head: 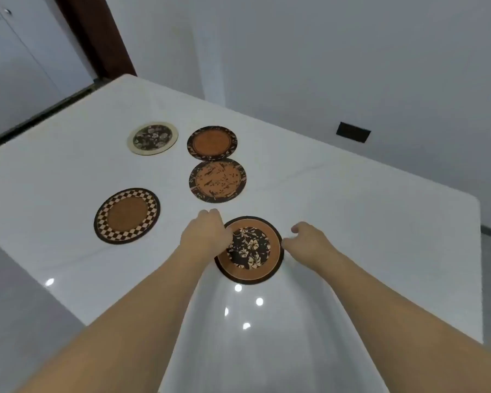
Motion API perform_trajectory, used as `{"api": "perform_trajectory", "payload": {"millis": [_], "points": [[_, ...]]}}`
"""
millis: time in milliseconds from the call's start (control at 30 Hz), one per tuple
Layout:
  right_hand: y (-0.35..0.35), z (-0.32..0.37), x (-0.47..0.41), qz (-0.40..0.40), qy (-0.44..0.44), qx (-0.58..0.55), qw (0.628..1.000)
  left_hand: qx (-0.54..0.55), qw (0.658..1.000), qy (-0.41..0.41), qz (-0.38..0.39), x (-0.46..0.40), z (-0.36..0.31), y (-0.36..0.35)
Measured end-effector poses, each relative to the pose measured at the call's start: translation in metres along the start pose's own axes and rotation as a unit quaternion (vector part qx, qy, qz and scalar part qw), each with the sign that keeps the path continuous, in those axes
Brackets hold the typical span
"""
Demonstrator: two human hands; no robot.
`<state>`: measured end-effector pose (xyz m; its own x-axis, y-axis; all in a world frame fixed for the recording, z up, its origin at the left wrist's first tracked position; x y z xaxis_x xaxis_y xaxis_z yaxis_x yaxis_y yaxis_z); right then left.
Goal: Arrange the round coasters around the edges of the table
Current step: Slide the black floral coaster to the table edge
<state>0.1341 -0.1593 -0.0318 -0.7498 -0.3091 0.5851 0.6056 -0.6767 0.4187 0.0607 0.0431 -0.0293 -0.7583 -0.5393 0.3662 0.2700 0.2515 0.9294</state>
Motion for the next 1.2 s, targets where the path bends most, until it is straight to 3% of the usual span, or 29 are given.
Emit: {"api": "perform_trajectory", "payload": {"millis": [233,400,667,833,967,1200], "points": [[-0.023,-0.015,-0.038,-0.081,0.025,0.02,0.996,0.076,0.995,0.063,-0.016,-0.015,0.01,-0.039],[-0.025,-0.019,-0.037,-0.085,0.032,0.061,0.994,0.079,0.995,0.056,-0.019,-0.017,0.028,-0.046],[-0.037,-0.037,-0.012,0.013,-0.028,0.15,0.988,0.09,0.989,-0.007,0.119,0.023,0.045,-0.07],[-0.048,-0.054,0.005,0.121,-0.07,0.225,0.964,0.112,0.983,-0.039,0.143,0.057,0.049,-0.082],[-0.063,-0.071,0.028,0.22,-0.122,0.311,0.916,0.101,0.981,-0.054,0.16,0.079,0.052,-0.091],[-0.076,-0.097,0.052,0.287,-0.164,0.35,0.877,0.124,0.974,-0.102,0.16,0.102,0.054,-0.096]]}}
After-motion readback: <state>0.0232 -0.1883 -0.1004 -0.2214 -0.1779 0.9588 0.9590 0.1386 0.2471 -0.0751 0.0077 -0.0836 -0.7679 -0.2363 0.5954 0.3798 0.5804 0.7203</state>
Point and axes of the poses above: each hand's wrist, its own x-axis away from the middle knuckle, its own y-axis out of the back of the hand, z = x × y, the point moved 8 cm from there along -x, towards the middle knuckle, and after that the axes turned 15 degrees about -x, right-handed, at the moved point
